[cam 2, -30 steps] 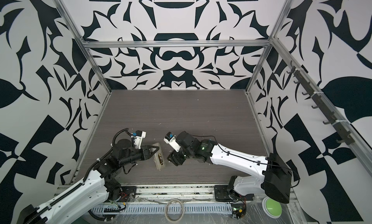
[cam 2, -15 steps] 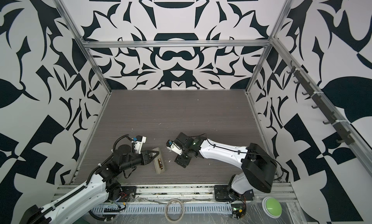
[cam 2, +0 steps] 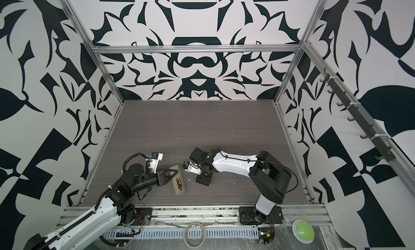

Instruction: Load the batteries into the remote control

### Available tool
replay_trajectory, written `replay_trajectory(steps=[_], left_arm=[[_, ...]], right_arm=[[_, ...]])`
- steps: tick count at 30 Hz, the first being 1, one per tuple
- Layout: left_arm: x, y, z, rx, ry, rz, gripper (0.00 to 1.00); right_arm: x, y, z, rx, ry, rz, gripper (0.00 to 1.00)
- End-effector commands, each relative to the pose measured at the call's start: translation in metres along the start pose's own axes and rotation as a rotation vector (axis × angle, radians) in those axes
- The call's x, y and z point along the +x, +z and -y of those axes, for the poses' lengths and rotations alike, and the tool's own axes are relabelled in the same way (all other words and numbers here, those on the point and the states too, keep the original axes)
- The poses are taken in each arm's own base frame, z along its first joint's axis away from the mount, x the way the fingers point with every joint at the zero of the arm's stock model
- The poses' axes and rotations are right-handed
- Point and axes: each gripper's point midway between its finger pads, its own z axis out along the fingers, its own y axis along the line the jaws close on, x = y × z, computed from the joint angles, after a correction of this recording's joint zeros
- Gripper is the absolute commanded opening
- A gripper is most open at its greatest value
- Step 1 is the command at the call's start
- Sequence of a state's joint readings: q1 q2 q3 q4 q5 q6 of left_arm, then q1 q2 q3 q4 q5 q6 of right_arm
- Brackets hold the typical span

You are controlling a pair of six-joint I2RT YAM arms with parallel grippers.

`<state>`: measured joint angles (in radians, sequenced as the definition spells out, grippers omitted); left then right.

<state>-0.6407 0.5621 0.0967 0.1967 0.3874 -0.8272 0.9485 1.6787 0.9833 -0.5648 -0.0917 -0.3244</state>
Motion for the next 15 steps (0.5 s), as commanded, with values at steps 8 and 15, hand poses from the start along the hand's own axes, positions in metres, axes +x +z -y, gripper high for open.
replay_trajectory(steps=[8,15], left_arm=[[0.002,-0.005,0.004,0.027,0.023,0.014,0.00],[0.002,-0.006,0.001,0.011,0.021,0.018,0.00]], right_arm=[[-0.001,0.007,0.010,0.007,0.000,-0.028,0.61],[0.004,0.016,0.010,0.001,0.006,-0.061,0.50]])
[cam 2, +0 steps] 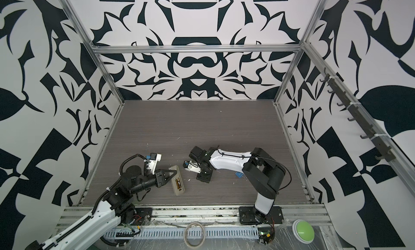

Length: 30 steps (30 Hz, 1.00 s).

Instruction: Load the batteries into the remote control

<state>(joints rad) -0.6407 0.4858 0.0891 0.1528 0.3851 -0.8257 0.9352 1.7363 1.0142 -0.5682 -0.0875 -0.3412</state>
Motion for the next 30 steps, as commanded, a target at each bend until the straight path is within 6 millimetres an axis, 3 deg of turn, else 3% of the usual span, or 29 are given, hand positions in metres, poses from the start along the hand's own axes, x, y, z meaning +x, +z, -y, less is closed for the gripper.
replay_trajectory(steps=[1,12,19,30], left_arm=[[0.002,0.000,-0.004,-0.005,0.006,0.002,0.00],[0.002,0.001,-0.006,-0.009,0.006,0.011,0.00],[0.003,0.001,-0.005,0.000,0.001,0.009,0.00],[-0.003,0.001,-0.001,0.011,0.001,0.032,0.00]], right_arm=[[0.007,0.007,0.003,0.008,0.009,-0.039,0.48],[0.014,-0.001,0.004,0.027,0.049,-0.060,0.42],[0.021,-0.001,0.004,0.029,0.063,-0.094,0.29],[0.028,-0.009,0.006,0.056,0.108,-0.098,0.30]])
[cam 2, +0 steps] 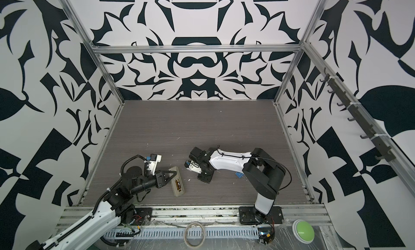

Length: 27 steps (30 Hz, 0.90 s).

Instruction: Load the batteries into the remote control

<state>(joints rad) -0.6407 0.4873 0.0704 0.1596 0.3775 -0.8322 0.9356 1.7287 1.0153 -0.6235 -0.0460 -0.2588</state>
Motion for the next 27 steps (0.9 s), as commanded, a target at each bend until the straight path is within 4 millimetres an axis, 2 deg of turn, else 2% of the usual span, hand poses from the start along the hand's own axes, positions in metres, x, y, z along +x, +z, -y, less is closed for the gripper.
replay_trajectory(steps=[1,7,10,15,20,27], left_arm=[[-0.007,0.000,0.006,0.027,0.012,0.035,0.00],[-0.006,0.000,0.004,0.019,0.004,0.030,0.00],[-0.010,-0.001,0.005,0.015,0.012,0.052,0.00],[-0.016,0.001,0.005,0.012,0.017,0.073,0.00],[-0.026,0.003,0.004,0.010,0.011,0.123,0.00],[-0.040,0.005,0.005,0.023,0.015,0.197,0.00]], right_arm=[[0.013,-0.005,0.005,0.033,0.023,-0.035,0.28],[0.017,0.001,0.006,0.032,0.024,-0.060,0.23],[0.012,0.004,0.003,0.021,0.018,-0.043,0.20],[0.011,0.000,0.000,0.013,0.011,-0.036,0.11],[-0.007,-0.026,-0.006,0.031,0.030,0.079,0.00],[-0.041,-0.088,-0.017,0.058,0.104,0.324,0.00]])
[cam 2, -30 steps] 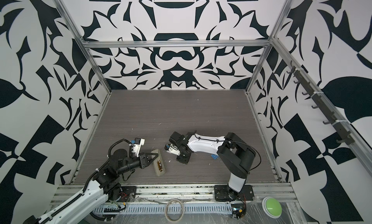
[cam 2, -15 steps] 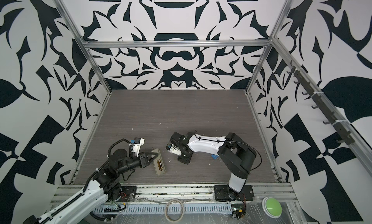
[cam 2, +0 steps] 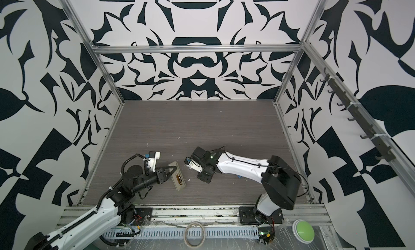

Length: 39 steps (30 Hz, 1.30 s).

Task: Load the batteries into the remote control
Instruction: 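Grasp the AA battery by its end with the right gripper and lift, then lower the battery into the compartment beside the first battery with the right gripper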

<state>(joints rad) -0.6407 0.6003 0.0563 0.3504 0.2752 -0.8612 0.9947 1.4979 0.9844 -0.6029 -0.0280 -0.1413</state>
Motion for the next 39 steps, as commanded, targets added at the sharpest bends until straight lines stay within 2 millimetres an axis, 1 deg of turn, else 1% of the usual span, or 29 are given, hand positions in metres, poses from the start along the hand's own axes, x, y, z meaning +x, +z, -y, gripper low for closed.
replay_trajectory(steps=[1,4,7,10,14,18,22,25,30,39], left_arm=[[-0.017,0.000,0.011,0.051,0.013,0.090,0.00],[-0.020,0.000,0.011,0.057,0.007,0.111,0.00],[-0.024,0.000,0.013,0.066,0.005,0.130,0.00],[-0.027,-0.001,0.013,0.069,0.000,0.145,0.00],[-0.030,-0.003,0.013,0.067,-0.014,0.167,0.00],[-0.033,-0.006,0.010,0.063,-0.032,0.199,0.00],[-0.037,-0.009,0.005,0.043,-0.052,0.236,0.00],[-0.039,-0.010,0.002,0.034,-0.061,0.256,0.00],[-0.039,-0.011,-0.001,0.021,-0.066,0.257,0.00],[-0.039,-0.010,-0.001,0.023,-0.073,0.259,0.00]], right_arm=[[-0.030,-0.032,-0.004,0.016,0.067,0.137,0.00],[-0.045,-0.048,-0.011,-0.012,0.123,0.195,0.00],[-0.056,-0.055,-0.020,-0.055,0.167,0.216,0.00],[-0.066,-0.056,-0.033,-0.088,0.170,0.221,0.00],[-0.076,-0.052,-0.043,-0.129,0.213,0.209,0.00],[-0.086,-0.047,-0.045,-0.130,0.251,0.202,0.00],[-0.096,-0.049,-0.050,-0.136,0.257,0.214,0.00],[-0.099,-0.048,-0.054,-0.143,0.255,0.208,0.00],[-0.101,-0.044,-0.051,-0.124,0.264,0.195,0.00],[-0.105,-0.034,-0.053,-0.113,0.254,0.155,0.00]])
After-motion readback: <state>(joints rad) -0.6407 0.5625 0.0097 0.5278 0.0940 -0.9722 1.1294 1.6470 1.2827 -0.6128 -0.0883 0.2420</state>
